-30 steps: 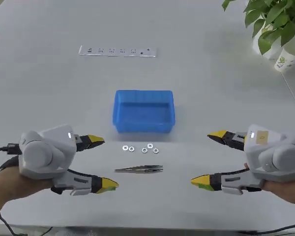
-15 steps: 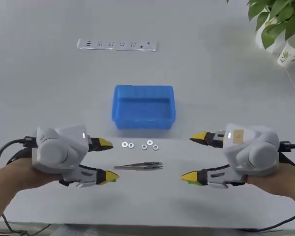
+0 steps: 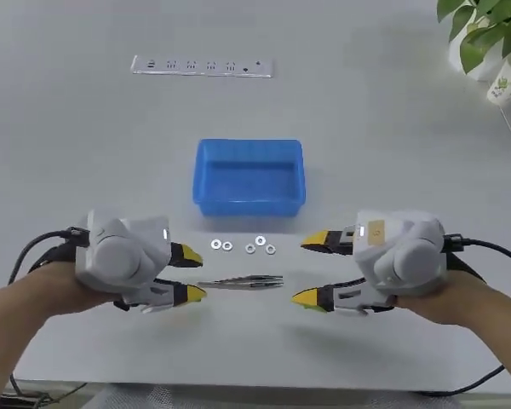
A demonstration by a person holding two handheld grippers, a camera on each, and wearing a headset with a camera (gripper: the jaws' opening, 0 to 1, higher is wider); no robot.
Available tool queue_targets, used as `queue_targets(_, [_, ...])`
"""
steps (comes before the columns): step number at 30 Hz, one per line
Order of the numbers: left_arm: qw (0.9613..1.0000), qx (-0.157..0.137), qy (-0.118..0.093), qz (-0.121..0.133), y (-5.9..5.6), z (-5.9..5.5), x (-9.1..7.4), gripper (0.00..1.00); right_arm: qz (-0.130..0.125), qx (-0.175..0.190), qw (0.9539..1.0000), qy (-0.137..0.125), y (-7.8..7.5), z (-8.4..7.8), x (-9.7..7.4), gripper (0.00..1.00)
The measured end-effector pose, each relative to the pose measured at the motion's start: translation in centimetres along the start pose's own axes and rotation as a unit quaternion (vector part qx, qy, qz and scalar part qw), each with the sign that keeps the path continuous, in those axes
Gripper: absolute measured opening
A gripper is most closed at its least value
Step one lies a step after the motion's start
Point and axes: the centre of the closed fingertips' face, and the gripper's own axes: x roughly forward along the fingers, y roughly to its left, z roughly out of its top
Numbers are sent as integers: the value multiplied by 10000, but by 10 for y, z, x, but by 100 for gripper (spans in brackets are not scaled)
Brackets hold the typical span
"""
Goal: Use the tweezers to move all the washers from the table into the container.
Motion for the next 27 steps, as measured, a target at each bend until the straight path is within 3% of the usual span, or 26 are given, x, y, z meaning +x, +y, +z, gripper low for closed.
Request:
queue_targets(11, [9991, 196, 376, -73, 1, -14, 8, 18, 311, -168, 9993, 85, 8, 4, 21, 38])
queue_targets(27, [9982, 324, 455, -232, -2, -16, 14, 6, 545, -325, 9978, 205, 10, 7, 41, 30])
